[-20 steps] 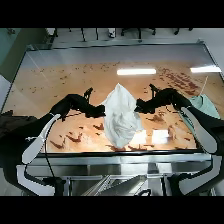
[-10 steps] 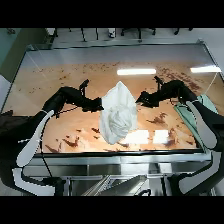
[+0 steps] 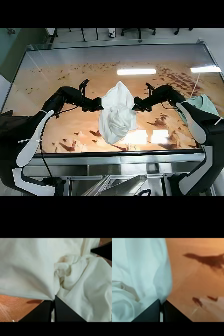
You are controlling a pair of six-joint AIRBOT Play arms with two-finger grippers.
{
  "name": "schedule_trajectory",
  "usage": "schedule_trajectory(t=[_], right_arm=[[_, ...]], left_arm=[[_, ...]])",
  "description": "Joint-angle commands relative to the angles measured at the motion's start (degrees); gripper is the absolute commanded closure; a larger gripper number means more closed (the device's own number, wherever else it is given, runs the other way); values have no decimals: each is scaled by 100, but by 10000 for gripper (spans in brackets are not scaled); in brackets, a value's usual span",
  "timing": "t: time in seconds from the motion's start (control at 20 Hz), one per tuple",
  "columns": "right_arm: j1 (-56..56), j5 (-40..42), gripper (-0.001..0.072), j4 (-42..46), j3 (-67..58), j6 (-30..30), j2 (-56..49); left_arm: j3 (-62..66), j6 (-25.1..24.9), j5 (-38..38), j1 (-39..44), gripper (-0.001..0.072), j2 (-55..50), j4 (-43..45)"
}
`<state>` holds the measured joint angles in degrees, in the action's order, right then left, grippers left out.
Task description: Fold the shirts.
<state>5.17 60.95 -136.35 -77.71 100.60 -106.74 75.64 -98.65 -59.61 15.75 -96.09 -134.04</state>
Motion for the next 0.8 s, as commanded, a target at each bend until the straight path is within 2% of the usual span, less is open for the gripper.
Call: schedule_trajectory(t=[0.0,0.2,0.4,0.55,0.65,0.75], right_arm=[[96,11,692,-122,-315,59,0],[-170,922,693,-129,-2162,-57,601],[-435,1211,693,-122,-4763,-74,1764],[-511,817,693,63,-4830,566,3377],[-507,494,693,278,-4498,1088,4461],[-507,-92,693,739,-4251,1342,5276]], left_arm=[[15,-7,79,-7,692,153,-7],[1056,-4,120,-267,693,1071,-7],[3263,37,-197,-466,693,2280,11],[4686,214,-356,-282,693,3185,120],[4666,273,15,-63,693,3987,337],[4028,413,555,68,693,4865,826]])
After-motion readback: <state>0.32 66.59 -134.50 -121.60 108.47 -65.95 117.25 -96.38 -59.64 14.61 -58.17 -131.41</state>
